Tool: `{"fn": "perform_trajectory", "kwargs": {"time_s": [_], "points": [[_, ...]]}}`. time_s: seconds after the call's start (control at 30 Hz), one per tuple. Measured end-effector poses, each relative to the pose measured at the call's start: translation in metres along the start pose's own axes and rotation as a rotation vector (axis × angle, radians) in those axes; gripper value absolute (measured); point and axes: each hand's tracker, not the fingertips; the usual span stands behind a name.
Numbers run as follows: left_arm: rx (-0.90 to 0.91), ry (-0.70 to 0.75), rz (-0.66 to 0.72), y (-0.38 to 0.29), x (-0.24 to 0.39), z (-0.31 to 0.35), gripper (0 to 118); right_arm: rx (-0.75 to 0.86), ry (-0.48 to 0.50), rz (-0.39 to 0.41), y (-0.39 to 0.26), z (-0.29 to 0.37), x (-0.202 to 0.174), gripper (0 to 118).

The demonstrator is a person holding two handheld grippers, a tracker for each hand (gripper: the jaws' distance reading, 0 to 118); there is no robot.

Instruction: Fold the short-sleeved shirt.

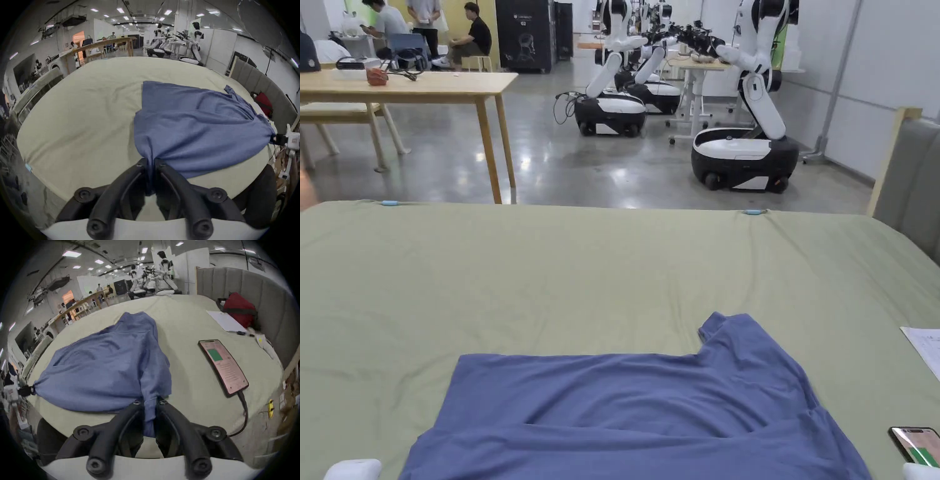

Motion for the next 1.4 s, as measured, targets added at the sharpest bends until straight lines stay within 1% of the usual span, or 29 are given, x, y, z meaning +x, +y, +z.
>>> {"fn": "perform_trajectory", "kwargs": {"time_s": [0.03, 0.07, 0.1, 0.13, 0.2, 0.27, 0.3, 0.33, 0.37, 0.4, 0.43, 0.47, 0.57, 0.73, 0.77, 0.8, 0.83, 0.87, 0.93, 0.97, 1.0, 1.17, 1.2, 1.23, 1.27, 1.3, 1.33, 1.37, 1.4], "points": [[0.033, 0.037, 0.000, 0.001, 0.003, 0.006, 22, 0.045, -0.004, -0.013, 0.002, 0.006, -0.003, 26], [0.089, 0.099, -0.040, 0.004, 0.009, 0.015, 48, 0.136, -0.008, 0.004, 0.005, 0.018, -0.011, 56], [0.148, 0.124, -0.070, 0.008, 0.015, 0.022, 89, 0.213, 0.022, 0.041, 0.011, 0.030, -0.022, 99], [0.238, 0.097, -0.091, 0.013, 0.023, 0.033, 104, 0.298, 0.044, 0.084, 0.017, 0.041, -0.035, 111], [0.377, 0.021, -0.134, 0.024, 0.042, 0.045, 107, 0.421, 0.049, 0.167, 0.027, 0.055, -0.066, 111], [0.375, 0.047, -0.156, 0.035, 0.054, 0.034, 107, 0.462, 0.039, 0.239, 0.036, 0.057, -0.098, 111], [0.397, 0.048, -0.157, 0.039, 0.061, 0.030, 107, 0.487, 0.033, 0.279, 0.037, 0.056, -0.113, 111], [0.399, 0.046, -0.149, 0.041, 0.065, 0.027, 105, 0.503, 0.029, 0.309, 0.037, 0.054, -0.123, 106], [0.392, 0.037, -0.140, 0.045, 0.069, 0.023, 92, 0.506, 0.035, 0.334, 0.038, 0.049, -0.133, 89], [0.363, -0.007, -0.121, 0.046, 0.072, 0.016, 44, 0.499, 0.022, 0.327, 0.037, 0.045, -0.143, 47], [0.351, -0.013, -0.124, 0.047, 0.073, 0.010, 6, 0.491, 0.022, 0.332, 0.038, 0.041, -0.148, 19], [0.344, 0.007, -0.128, 0.048, 0.076, 0.003, 0, 0.480, 0.030, 0.336, 0.037, 0.037, -0.153, 14], [0.299, -0.025, -0.140, 0.054, 0.075, -0.013, 0, 0.438, 0.088, 0.324, 0.039, 0.028, -0.158, 12], [0.234, 0.030, -0.141, 0.100, 0.050, -0.049, 1, 0.416, 0.068, 0.340, 0.043, 0.016, -0.152, 10], [0.233, 0.045, -0.136, 0.114, 0.042, -0.060, 6, 0.407, 0.061, 0.339, 0.047, 0.013, -0.148, 10], [0.230, 0.073, -0.153, 0.128, 0.041, -0.067, 35, 0.393, 0.058, 0.335, 0.050, 0.009, -0.144, 10], [0.244, 0.104, -0.164, 0.139, 0.037, -0.077, 79, 0.378, 0.056, 0.328, 0.053, 0.005, -0.141, 10], [0.244, 0.121, -0.167, 0.153, 0.032, -0.091, 114, 0.355, 0.055, 0.318, 0.058, 0.000, -0.136, 10], [0.155, 0.141, -0.182, 0.180, 0.025, -0.127, 118, 0.328, 0.044, 0.300, 0.067, -0.009, -0.126, 10], [0.190, 0.126, -0.185, 0.191, 0.024, -0.139, 117, 0.313, 0.037, 0.295, 0.073, -0.015, -0.122, 10], [0.111, 0.163, -0.184, 0.198, 0.022, -0.159, 117, 0.294, 0.031, 0.289, 0.080, -0.022, -0.117, 10], [-0.043, 0.183, -0.139, 0.214, 0.029, -0.218, 115, 0.144, -0.017, 0.238, 0.139, -0.078, -0.082, 10], [-0.077, 0.194, -0.141, 0.212, 0.017, -0.247, 110, 0.099, -0.037, 0.226, 0.154, -0.096, -0.073, 10], [-0.099, 0.192, -0.164, 0.211, 0.018, -0.255, 101, 0.063, -0.045, 0.205, 0.167, -0.110, -0.066, 11], [-0.137, 0.163, -0.201, 0.209, 0.022, -0.261, 87, 0.016, -0.056, 0.179, 0.182, -0.127, -0.058, 16], [-0.141, 0.081, -0.217, 0.208, 0.026, -0.259, 61, -0.037, -0.066, 0.146, 0.197, -0.147, -0.049, 51], [-0.085, 0.119, -0.229, 0.208, 0.047, -0.218, 48, -0.111, -0.075, 0.138, 0.210, -0.166, -0.043, 97], [-0.061, 0.121, -0.265, 0.207, 0.057, -0.206, 26, -0.171, -0.071, 0.149, 0.218, -0.186, -0.038, 118], [-0.037, 0.128, -0.301, 0.204, 0.066, -0.196, 7, -0.094, -0.130, 0.183, 0.227, -0.193, -0.039, 114]]}}
